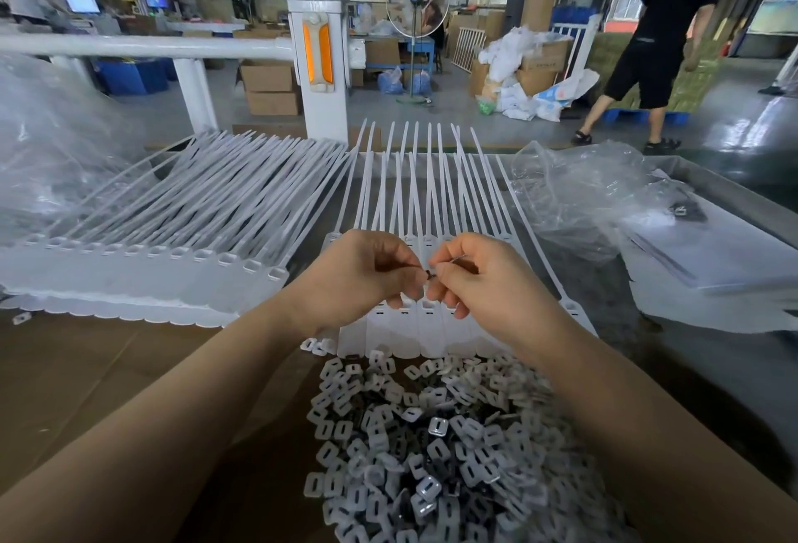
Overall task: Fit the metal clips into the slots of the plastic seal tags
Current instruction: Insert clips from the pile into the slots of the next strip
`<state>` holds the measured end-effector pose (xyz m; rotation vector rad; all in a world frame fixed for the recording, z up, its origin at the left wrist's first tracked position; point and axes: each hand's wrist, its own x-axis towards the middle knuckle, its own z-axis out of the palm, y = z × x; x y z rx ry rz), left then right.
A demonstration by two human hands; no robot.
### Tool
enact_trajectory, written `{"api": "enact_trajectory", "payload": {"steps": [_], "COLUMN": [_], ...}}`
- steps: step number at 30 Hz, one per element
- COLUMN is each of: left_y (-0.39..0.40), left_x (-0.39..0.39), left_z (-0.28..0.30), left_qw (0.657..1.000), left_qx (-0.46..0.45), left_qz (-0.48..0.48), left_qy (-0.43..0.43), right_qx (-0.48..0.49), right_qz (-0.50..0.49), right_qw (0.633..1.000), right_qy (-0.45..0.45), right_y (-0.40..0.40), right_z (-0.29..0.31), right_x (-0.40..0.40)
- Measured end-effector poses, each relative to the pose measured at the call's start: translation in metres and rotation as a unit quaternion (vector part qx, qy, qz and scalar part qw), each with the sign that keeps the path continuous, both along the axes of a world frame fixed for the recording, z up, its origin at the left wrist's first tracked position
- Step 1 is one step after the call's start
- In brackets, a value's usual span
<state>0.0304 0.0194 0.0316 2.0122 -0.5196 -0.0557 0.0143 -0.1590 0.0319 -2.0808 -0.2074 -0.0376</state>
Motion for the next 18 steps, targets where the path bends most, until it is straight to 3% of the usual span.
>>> {"api": "enact_trajectory", "payload": {"steps": [5,18], "left_y": [0.0033,0.0008], "left_x": [0.0011,-0.0015], "left_z": [0.0007,0.0031], "left_qw": [0.999,0.997], "left_qx": [-0.014,0.004], "left_qz": [0.002,0.013], "left_qy": [0.036,0.07], "right_qx": [-0.065,-0.051], "right_qz": [0.006,0.016], "right_qw": [0.997,0.998], "right_qy": [-0.03,0.019], "right_y": [0.0002,0.0033], "right_z": [0.0013,0.0004], "right_x": [-0.0021,-0.004]}}
